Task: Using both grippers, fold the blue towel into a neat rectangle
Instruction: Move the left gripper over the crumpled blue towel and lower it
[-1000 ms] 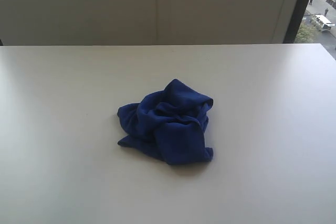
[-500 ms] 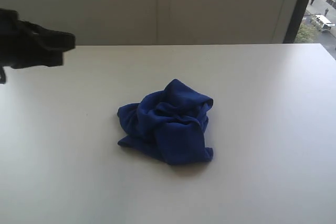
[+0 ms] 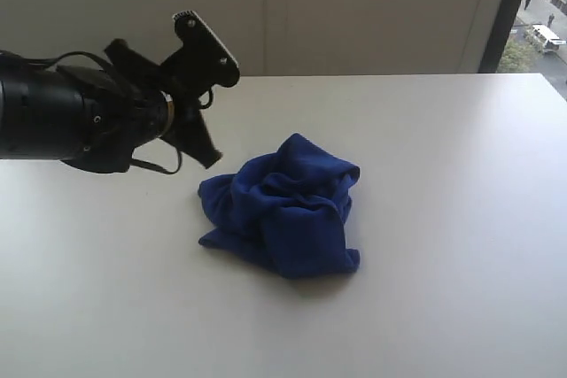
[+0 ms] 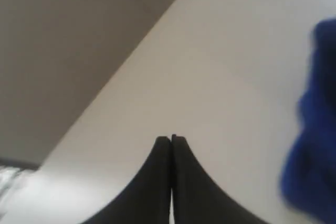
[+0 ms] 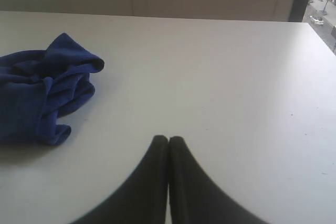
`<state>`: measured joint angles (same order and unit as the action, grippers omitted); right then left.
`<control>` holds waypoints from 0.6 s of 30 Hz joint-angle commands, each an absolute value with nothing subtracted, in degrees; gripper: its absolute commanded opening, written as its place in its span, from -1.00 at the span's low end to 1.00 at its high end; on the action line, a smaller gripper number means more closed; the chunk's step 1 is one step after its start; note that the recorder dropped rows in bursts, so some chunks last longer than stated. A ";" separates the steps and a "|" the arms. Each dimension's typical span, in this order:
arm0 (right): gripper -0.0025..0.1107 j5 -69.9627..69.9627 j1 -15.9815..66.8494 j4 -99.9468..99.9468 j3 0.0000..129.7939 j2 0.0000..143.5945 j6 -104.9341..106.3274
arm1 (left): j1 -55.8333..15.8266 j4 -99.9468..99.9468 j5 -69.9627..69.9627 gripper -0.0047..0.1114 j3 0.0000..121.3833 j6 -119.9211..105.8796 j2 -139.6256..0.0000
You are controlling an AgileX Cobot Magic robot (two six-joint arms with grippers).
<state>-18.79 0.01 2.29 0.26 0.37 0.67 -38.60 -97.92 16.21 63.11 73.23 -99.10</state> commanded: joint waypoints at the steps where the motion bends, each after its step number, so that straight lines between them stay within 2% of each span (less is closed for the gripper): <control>1: -0.96 -17.95 0.17 1.89 0.00 0.00 1.33 | -36.91 -71.29 30.35 -0.92 64.21 45.17 -100.36; 5: -0.96 -17.95 0.17 1.89 0.00 0.00 1.33 | -34.91 -28.95 30.50 -0.92 67.51 8.99 -100.36; 10: -0.96 -17.95 0.17 1.89 0.00 0.00 1.33 | -36.61 12.41 32.21 -0.92 73.58 -19.97 -100.61; 12: -0.96 -17.95 0.17 1.89 0.00 0.00 1.33 | -38.72 19.52 32.61 -0.92 76.62 -25.60 -101.32; 18: -0.96 -17.95 0.17 1.89 0.00 0.00 1.33 | -44.84 19.54 33.85 -0.92 86.55 -19.41 -108.35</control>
